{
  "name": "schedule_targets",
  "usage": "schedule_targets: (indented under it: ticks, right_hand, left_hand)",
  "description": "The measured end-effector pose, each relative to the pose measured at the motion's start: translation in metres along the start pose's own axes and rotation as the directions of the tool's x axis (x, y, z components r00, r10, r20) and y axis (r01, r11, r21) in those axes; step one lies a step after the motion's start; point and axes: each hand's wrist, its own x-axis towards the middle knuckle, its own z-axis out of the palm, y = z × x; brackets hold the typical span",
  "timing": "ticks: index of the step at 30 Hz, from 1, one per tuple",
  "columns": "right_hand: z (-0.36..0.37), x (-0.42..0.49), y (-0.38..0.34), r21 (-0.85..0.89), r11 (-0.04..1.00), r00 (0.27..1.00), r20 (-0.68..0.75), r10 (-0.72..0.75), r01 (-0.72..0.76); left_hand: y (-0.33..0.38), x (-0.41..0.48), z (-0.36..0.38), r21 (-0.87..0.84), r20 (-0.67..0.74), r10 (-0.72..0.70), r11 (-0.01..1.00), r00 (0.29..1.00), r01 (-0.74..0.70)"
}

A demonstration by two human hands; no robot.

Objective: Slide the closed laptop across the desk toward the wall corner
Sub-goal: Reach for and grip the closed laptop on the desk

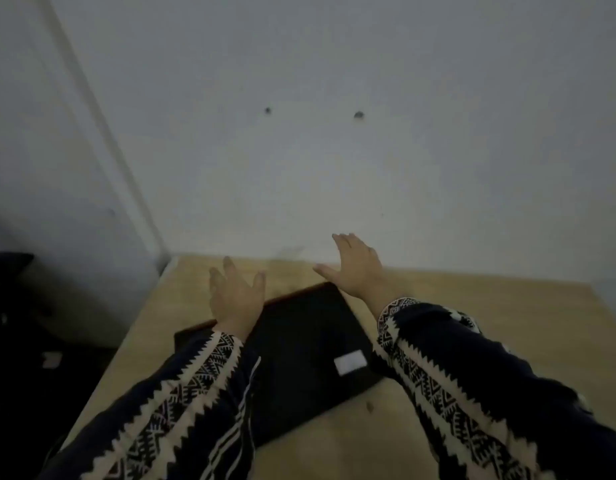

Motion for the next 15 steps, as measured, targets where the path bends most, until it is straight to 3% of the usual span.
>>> schedule_targets:
  ticks: [4,7,9,12,15]
  right_hand:
    - [0.053,-0.018,0.005,0.061,0.981,0.946,0.282,0.159,-0.183]
    - [0.096,-0.034,0.011,0.036,0.947,0.867,0.413,0.277,-0.32]
    - [0.115,-0.041,0.017,0.029,0.91,0.829,0.424,0.364,-0.414]
    - [0.133,-0.047,0.029,0.1,0.812,0.766,0.414,0.492,-0.575]
    - [0.143,-0.052,0.038,0.154,0.782,0.783,0.299,0.546,-0.604]
  left_hand:
    - [-0.053,-0.011,0.022,0.033,0.075,-0.315,0.949,0.946,0.313]
    - [-0.084,-0.025,0.032,0.032,0.086,-0.572,0.82,0.816,0.572]
    - [-0.099,-0.031,0.032,0.059,0.076,-0.685,0.729,0.725,0.682]
    - [-0.116,-0.042,0.036,0.037,0.05,-0.697,0.717,0.715,0.696]
    - [-0.135,-0.044,0.037,-0.028,0.089,-0.72,0.689,0.688,0.724]
